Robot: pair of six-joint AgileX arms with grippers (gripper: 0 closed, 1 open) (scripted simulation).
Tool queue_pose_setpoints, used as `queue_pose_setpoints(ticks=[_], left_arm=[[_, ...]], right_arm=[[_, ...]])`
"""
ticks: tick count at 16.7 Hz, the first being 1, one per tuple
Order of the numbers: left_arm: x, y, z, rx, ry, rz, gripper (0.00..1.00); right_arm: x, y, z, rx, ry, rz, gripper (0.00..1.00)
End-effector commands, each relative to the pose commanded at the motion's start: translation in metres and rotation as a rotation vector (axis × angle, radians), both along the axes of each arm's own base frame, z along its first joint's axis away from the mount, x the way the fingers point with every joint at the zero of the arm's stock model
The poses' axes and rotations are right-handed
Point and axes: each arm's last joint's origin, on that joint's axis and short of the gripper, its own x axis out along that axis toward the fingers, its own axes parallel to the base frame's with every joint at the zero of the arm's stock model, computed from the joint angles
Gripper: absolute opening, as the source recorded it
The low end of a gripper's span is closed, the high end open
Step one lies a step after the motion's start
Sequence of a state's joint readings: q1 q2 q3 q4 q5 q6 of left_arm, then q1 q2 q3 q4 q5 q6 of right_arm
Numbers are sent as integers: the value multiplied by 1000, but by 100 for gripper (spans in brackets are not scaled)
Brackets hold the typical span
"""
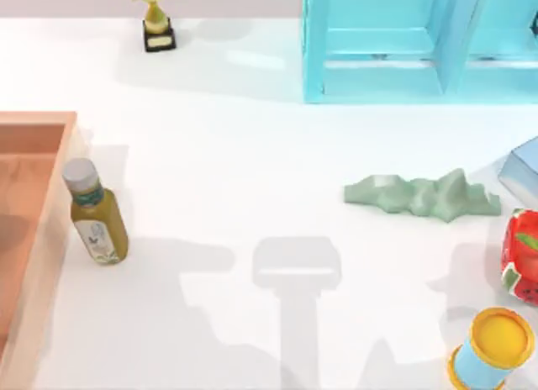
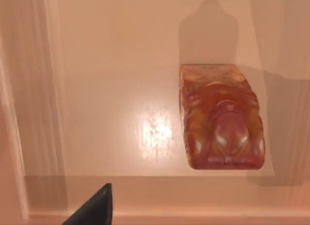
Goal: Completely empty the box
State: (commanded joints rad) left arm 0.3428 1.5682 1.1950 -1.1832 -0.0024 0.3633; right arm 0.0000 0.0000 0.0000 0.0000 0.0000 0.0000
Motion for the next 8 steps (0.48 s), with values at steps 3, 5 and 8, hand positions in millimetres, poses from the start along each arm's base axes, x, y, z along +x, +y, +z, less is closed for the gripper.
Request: queue_pose_setpoints(ticks=[3,5,8], left_arm=[[2,2,0,-5,13,0,100],[2,2,0,-5,13,0,100],[3,1,-4,-4,11,-3,100]], right_arm=[[0,0,0,0,0,0,100],[0,0,0,0,0,0,100],[0,0,0,0,0,0,100]])
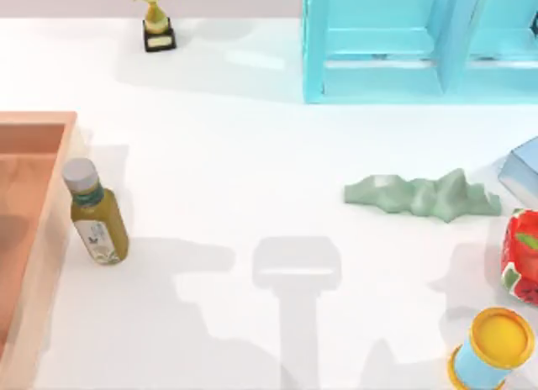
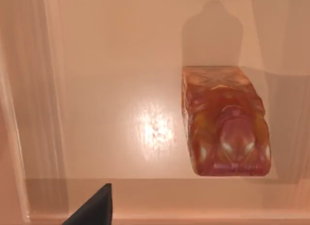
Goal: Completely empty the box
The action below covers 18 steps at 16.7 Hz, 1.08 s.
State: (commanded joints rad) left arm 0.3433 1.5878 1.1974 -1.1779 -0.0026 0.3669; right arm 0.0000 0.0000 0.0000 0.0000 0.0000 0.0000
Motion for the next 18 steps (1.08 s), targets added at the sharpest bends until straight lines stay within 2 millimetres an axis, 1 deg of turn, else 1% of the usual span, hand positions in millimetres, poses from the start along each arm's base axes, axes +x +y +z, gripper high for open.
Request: queue_pose_setpoints(ticks=[2,5,8,11,13,17,18], left_arm=[[4,2,-13,0,0,2,100],[8,5,-43,-1,1,3,100],[5,4,-70,-1,1,3,100],[0,2,-89,-2,3,2,100],[-1,1,-96,-1,2,3,100],[-1,1,-96,-1,2,3,100],[-1,1,-96,-1,2,3,92]], right_arm=[[0,0,0,0,0,0,100],[0,0,0,0,0,0,100],[0,0,0,0,0,0,100],[0,0,0,0,0,0,100],[0,0,0,0,0,0,100],[0,0,0,0,0,0,100],[0,0,0,0,0,0,100]])
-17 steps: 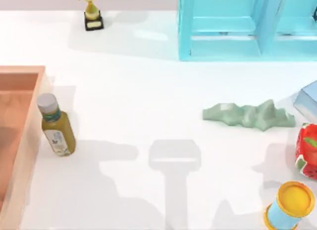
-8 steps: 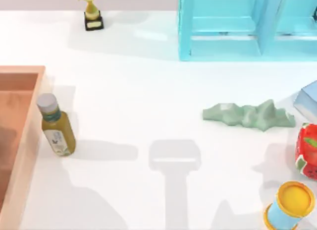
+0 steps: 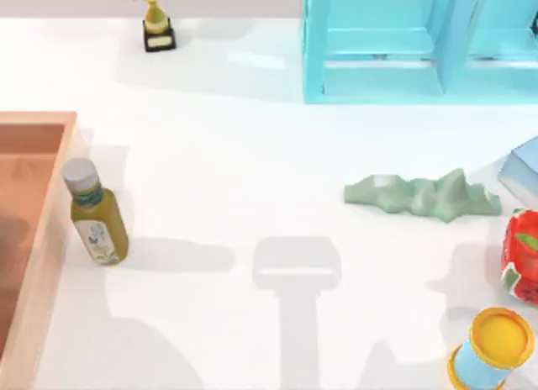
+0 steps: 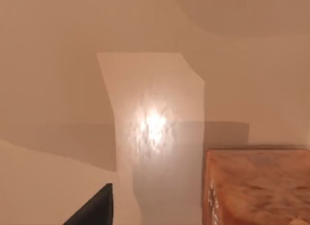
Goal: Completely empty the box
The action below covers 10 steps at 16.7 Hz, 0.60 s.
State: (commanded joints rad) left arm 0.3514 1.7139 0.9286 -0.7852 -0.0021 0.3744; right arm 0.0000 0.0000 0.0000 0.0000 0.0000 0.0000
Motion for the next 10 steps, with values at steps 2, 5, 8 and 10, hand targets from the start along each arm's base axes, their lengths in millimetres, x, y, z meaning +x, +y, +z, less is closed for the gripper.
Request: queue_pose_setpoints(ticks=[2,5,8,10], left_arm=[[0,0,0,0,0,0,77],[0,0,0,0,0,0,55],[0,0,0,0,0,0,32],[0,0,0,0,0,0,17]], right_arm=[[0,0,0,0,0,0,100],[0,0,0,0,0,0,100],[0,0,0,0,0,0,100],[0,0,0,0,0,0,100]])
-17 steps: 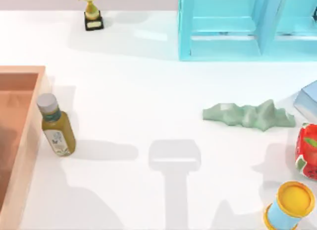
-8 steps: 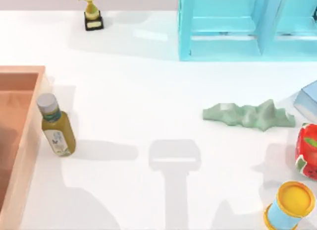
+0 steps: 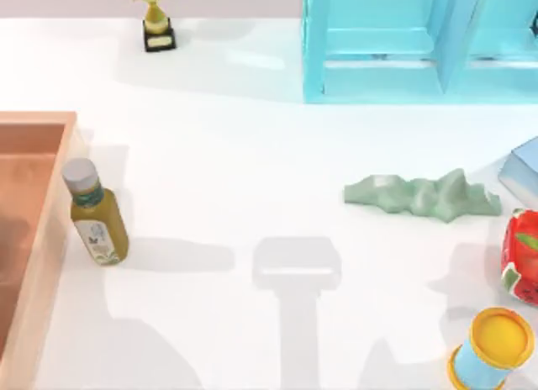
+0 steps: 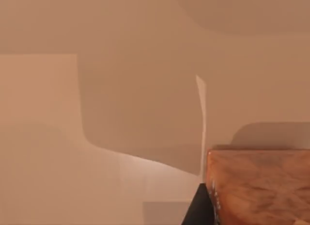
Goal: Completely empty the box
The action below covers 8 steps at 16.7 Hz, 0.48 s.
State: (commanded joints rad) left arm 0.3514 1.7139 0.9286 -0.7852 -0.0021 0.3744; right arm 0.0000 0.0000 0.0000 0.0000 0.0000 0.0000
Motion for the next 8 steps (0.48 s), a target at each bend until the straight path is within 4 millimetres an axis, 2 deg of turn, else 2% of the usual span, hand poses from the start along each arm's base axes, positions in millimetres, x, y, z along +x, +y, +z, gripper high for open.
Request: queue_pose_setpoints(ticks=[2,8], left_arm=[[0,0,0,0,0,0,2],[0,0,0,0,0,0,0]], right_arm=[[0,0,0,0,0,0,100],[0,0,0,0,0,0,100]])
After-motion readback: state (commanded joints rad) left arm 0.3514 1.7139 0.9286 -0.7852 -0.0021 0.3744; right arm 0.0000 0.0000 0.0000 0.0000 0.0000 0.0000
